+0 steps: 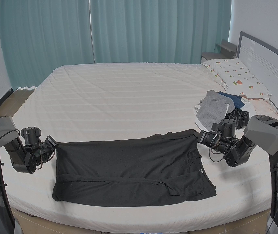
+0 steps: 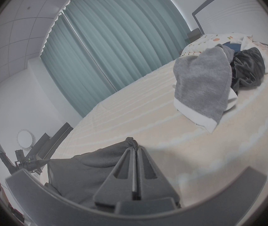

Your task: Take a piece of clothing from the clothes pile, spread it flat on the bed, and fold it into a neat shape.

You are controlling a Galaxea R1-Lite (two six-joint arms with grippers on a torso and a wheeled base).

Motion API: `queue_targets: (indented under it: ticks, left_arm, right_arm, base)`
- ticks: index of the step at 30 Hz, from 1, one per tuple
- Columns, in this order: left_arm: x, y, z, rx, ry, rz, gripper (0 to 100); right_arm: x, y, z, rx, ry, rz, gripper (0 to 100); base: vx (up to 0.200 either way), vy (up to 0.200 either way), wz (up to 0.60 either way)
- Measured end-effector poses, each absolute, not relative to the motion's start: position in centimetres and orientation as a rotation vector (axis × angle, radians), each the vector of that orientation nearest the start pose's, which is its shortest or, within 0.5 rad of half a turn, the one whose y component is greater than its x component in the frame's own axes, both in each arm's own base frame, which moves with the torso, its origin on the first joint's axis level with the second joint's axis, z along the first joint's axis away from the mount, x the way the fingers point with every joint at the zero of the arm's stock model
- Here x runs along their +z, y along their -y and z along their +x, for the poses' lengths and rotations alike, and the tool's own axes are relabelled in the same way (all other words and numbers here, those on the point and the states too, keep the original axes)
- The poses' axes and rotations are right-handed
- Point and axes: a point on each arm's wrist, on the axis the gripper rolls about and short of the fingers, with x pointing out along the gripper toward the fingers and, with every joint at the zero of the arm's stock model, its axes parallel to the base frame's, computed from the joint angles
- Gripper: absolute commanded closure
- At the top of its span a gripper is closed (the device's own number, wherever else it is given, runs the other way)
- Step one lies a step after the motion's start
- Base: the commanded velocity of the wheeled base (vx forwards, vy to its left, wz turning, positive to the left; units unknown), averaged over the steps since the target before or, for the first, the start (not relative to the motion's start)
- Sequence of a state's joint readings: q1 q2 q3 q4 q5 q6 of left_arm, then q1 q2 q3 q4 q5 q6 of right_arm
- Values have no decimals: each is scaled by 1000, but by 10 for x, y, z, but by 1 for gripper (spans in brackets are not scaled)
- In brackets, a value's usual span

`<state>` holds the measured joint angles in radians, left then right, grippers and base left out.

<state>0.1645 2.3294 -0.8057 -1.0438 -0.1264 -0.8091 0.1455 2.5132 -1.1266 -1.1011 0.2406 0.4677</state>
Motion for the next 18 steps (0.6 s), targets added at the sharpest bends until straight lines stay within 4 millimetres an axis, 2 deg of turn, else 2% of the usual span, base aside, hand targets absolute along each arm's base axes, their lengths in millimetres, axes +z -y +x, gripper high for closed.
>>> queue_targets:
  ticks: [10, 18]
  left_arm:
    - [4, -63, 370, 234, -433, -852, 100]
    - [15, -69, 371, 220, -359, -852, 100]
  right_arm:
    - [-10, -70, 420, 358, -428, 481, 100]
    - [-5, -75, 432, 380, -352, 482, 100]
  base:
    - [0, 0, 0]
    - [0, 0, 0]
